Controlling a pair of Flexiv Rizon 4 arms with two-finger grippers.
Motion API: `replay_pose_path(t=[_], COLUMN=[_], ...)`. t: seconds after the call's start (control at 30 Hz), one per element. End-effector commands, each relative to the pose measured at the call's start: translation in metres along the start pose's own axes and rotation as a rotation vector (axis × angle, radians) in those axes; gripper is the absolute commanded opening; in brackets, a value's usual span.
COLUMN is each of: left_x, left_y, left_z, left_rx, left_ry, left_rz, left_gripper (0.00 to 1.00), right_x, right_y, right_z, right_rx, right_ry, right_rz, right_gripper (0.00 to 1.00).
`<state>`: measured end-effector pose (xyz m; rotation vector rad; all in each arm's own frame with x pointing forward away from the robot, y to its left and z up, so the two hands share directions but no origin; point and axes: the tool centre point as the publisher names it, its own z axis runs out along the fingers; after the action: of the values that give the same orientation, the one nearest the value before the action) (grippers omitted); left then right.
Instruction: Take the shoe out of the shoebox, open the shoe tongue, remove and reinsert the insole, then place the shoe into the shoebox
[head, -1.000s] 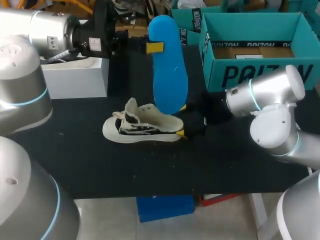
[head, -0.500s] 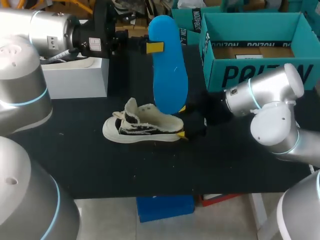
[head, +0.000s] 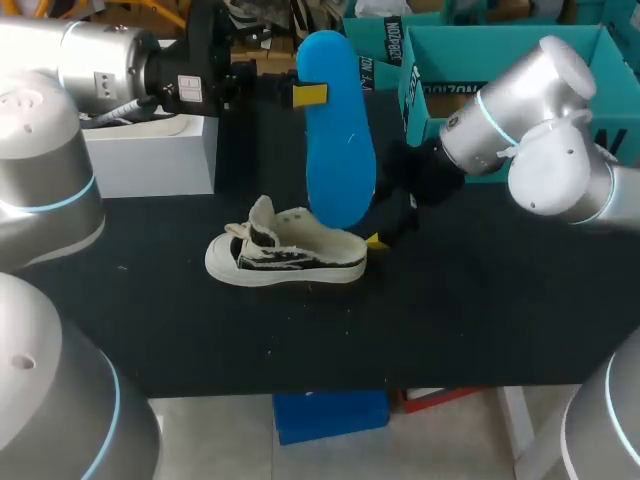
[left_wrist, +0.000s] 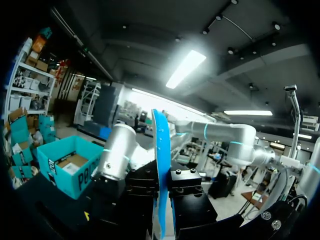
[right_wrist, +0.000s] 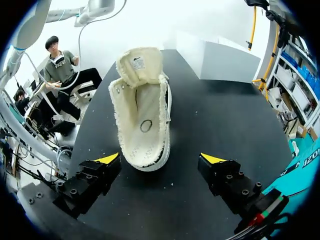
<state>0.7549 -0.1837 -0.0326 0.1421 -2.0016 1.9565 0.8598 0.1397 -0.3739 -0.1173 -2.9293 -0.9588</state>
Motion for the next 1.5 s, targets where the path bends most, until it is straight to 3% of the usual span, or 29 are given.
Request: replay_pose_path(t=[0.03, 0.4, 0.9, 1.1, 1.27, 1.43, 1.5], left_x=[0.0, 0.0, 0.0, 0.0, 0.0, 0.0, 0.0], left_y=[0.001, 0.001, 0.001, 0.001, 0.001, 0.001, 0.001], left_z=[0.001, 0.001, 0.001, 0.001, 0.001, 0.001, 0.001], left_rx=[0.001, 0.001, 0.001, 0.001, 0.001, 0.001, 0.001], left_ry=[-0.003, -0.003, -0.003, -0.003, -0.003, -0.003, -0.003], left_rz=[0.002, 0.002, 0.002, 0.002, 0.002, 0.002, 0.002], left_gripper=[0.0, 0.0, 0.0, 0.0, 0.0, 0.0, 0.0], right_x=[-0.009, -0.019, -0.026, -0.028, -0.031, -0.033, -0.033], right_y=[0.015, 0.032, 0.053, 0.062, 0.07, 0.076, 0.077], right_z=[0.007, 0.035, 0.054, 0.062, 0.069, 0.074, 0.076], right_rx=[0.35, 0.532, 0.546, 0.543, 0.538, 0.54, 0.542], right_ry=[0.004, -0.047, -0.041, -0.029, -0.016, -0.005, 0.001], right_rz=[0.01, 0.034, 0.032, 0.023, 0.01, -0.003, -0.006], right_gripper=[1.0, 1.0, 1.0, 0.93, 0.97, 0.94, 0.89])
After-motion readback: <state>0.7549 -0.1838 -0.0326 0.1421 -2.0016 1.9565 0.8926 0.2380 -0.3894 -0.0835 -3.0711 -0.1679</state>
